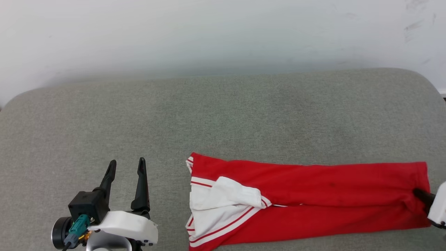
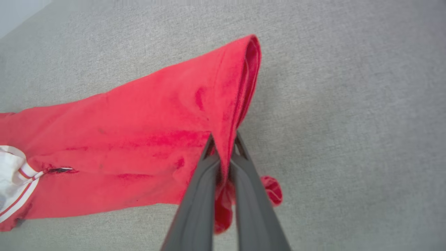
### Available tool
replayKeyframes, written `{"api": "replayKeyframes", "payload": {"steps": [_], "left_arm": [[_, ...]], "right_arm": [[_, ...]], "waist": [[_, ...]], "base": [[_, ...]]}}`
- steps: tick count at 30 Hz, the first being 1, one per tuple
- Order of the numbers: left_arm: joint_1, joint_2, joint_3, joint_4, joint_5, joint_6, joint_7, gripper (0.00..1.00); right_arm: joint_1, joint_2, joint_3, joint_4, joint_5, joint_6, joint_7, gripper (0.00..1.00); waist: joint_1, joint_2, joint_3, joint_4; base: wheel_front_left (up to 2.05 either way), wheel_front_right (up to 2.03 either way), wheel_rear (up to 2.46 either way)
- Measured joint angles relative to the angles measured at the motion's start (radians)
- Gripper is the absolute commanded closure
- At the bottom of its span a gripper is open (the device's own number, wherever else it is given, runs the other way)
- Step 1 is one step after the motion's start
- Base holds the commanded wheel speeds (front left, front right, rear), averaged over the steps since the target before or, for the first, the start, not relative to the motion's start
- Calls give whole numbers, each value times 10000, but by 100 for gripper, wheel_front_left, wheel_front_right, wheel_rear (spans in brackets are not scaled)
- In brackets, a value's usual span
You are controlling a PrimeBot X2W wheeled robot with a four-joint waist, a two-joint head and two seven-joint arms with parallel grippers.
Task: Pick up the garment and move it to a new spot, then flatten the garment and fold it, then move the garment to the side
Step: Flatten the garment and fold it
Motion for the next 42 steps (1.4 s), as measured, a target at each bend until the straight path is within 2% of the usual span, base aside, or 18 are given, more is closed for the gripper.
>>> {"api": "replayKeyframes", "payload": {"steps": [2,8,10,15,20,25,32,33,34,35,36,42], "left_arm": [[42,13,10,-13,-2,58,2,0],[104,8,-2,-90,-27,134,36,0],[100,6,-15,-123,-27,132,44,0],[-132,-35,-98,-132,-19,71,90,0],[-328,-50,-213,-65,10,35,136,0],[-623,-146,-357,132,10,-140,169,0],[-932,-334,-535,339,15,-284,167,0],[-965,-351,-541,372,15,-293,163,0],[-987,-353,-535,407,8,-322,159,0],[-1001,-347,-527,464,8,-322,159,0],[-1013,-337,-545,539,21,-305,173,0],[-1015,-349,-529,591,17,-219,163,0]], "right_arm": [[73,265,-579,-69,-12,-2,236,100],[50,1971,-1622,-416,1557,-2,1519,100],[37,2527,-1726,-527,2151,-2,2084,100],[-108,2972,-1406,-757,3285,-2,2819,100],[-587,3076,-77,-337,4498,-2,2685,100],[-1020,3108,1998,370,5718,-2,1691,100],[-1951,3108,4358,1235,6706,-2,-109,100],[-2051,3110,4621,1358,6730,-2,-368,88],[-2156,3112,4876,1488,6750,-2,-617,65],[-2266,3114,5125,1638,6786,-2,-851,27],[-2364,3114,5354,1787,6819,-2,-1001,0],[-2751,3118,6445,2044,6865,-4,-1551,0]], "waist": [[0,0,-32,-44],[0,0,-52,-101],[0,0,-7,-75],[0,0,114,148],[0,0,251,437],[0,0,380,810],[0,0,722,1249],[0,0,774,1303],[0,0,824,1348],[1,0,870,1386],[0,0,908,1417],[1,0,982,1412]], "base": [[0,0,0],[0,0,0],[0,0,0],[0,0,0],[0,0,0],[0,0,0],[0,0,0],[0,0,0],[0,0,0],[0,0,0],[0,0,0],[0,0,0]]}}
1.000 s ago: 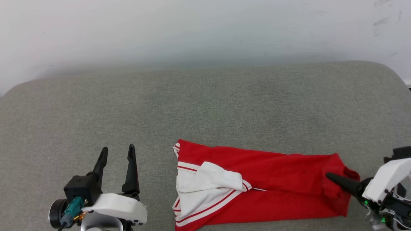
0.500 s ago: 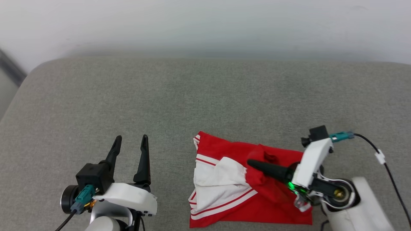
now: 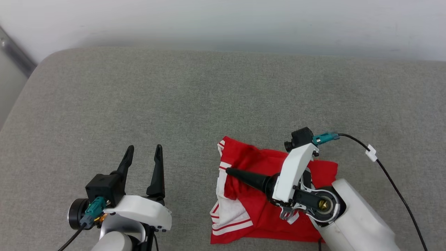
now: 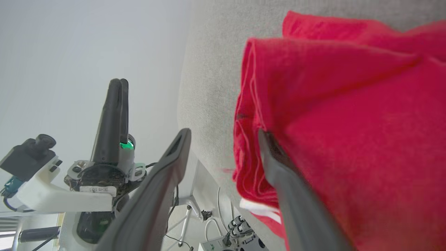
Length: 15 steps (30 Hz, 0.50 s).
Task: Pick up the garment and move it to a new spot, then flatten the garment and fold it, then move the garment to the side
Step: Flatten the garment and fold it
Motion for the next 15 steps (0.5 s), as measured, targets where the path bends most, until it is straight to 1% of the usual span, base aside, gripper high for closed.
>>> {"api": "replayKeyframes", "payload": {"steps": [2,4,7,9,11,13,15], "left_arm": [[1,12,21,12,-2,8,-2,0],[4,13,35,0,-4,48,-6,0],[10,12,48,-17,-10,92,-36,0],[34,2,50,-27,-13,117,-44,0],[82,-4,59,-23,-17,153,-73,0],[169,10,109,-15,-48,176,-84,0],[248,13,132,-6,-82,190,-96,0]], "right_arm": [[-161,-38,286,-226,-221,0,-169,0],[-314,-236,571,-719,-546,2,-564,0],[-453,-755,1078,-1298,-1083,2,-928,0],[-499,-1239,1375,-1639,-1808,2,-1498,0],[-567,-1699,1459,-1720,-2633,4,-2125,0],[-571,-2150,1331,-1384,-3808,2,-2734,0],[-487,-2393,903,-1051,-4638,2,-3206,0]], "waist": [[0,0,-2,-57],[0,0,-10,-126],[0,0,-45,-264],[0,0,-85,-363],[0,0,-139,-465],[0,0,-217,-586],[0,0,-303,-727]], "base": [[0,0,0],[0,0,0],[0,0,0],[0,0,0],[0,0,0],[0,0,0],[0,0,0]]}}
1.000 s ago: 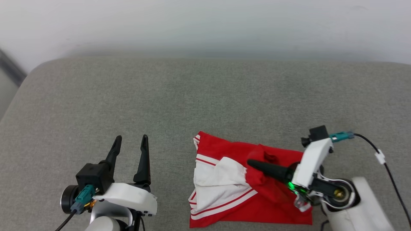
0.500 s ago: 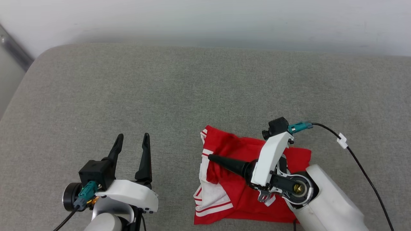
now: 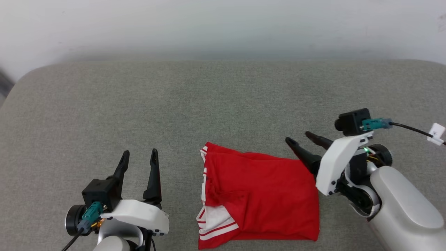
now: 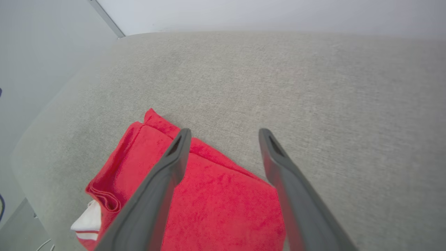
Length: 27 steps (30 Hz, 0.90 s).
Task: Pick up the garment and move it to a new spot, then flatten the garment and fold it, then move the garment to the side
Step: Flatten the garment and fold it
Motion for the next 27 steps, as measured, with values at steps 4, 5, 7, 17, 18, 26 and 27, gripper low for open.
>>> {"api": "replayKeyframes", "payload": {"steps": [4,5,7,17,18,26,27], "left_arm": [[105,33,48,-21,-6,67,-31,0],[142,48,67,-25,-19,77,-44,0],[168,75,123,-13,-33,98,-73,0],[831,232,447,144,-199,111,-222,0],[884,244,451,136,-188,102,-249,0],[1268,410,832,-42,-174,-121,-336,0],[1313,464,903,-38,-190,-201,-337,0]], "right_arm": [[457,-169,-1120,328,-1438,2,-727,0],[633,-228,-1448,347,-1793,2,-871,0],[1021,-274,-2171,299,-2408,2,-1244,0],[3108,523,-4834,-1820,-4654,2,-3114,0],[3310,619,-4901,-2105,-4713,2,-3202,0],[4791,1260,-5237,-3969,-5170,2,-3206,0],[4958,1335,-5273,-4119,-5219,0,-3162,0]], "waist": [[0,0,-162,-274],[0,0,-191,-348],[0,0,-253,-482],[0,0,-912,-965],[-1,0,-986,-983],[-1,0,-1283,-902],[-1,0,-1301,-875]], "base": [[0,0,0],[0,0,0],[0,0,0],[0,0,0],[0,0,0],[0,0,0],[0,0,0]]}}
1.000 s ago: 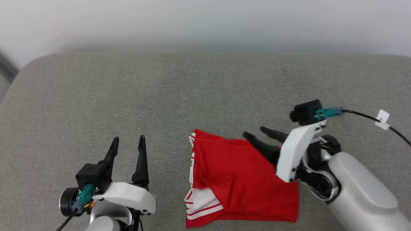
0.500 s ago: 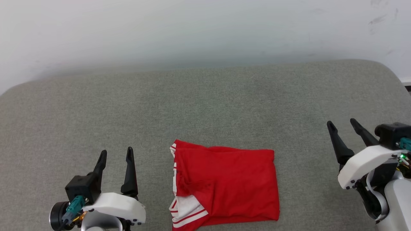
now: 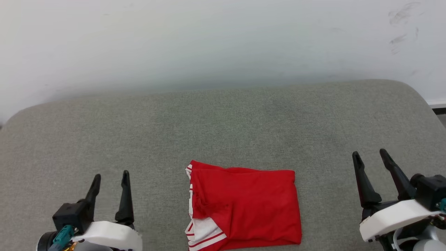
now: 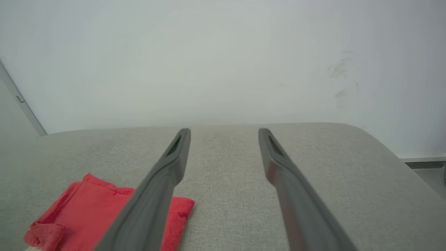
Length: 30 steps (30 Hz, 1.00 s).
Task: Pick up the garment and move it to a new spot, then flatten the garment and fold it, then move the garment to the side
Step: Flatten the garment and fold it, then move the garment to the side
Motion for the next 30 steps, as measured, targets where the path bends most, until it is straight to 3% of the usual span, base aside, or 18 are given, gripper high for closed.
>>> {"api": "replayKeyframes", "payload": {"steps": [10,19,24,30], "left_arm": [[473,186,612,-107,-31,-479,-15,0],[443,73,872,-25,173,-805,-17,0],[344,-209,1122,13,255,-932,-29,0],[194,-518,1417,4,581,-1143,-31,0]], "right_arm": [[845,318,-150,-957,-219,2,516,0],[835,322,-276,-988,-96,2,895,0],[847,320,-1039,-255,830,2,1722,0],[495,-305,-2094,1536,2548,0,3237,0]], "waist": [[1,0,-108,145],[1,0,-59,153],[0,0,-26,328],[0,0,86,689]], "base": [[0,0,0],[0,0,0],[0,0,0],[0,0,0]]}}
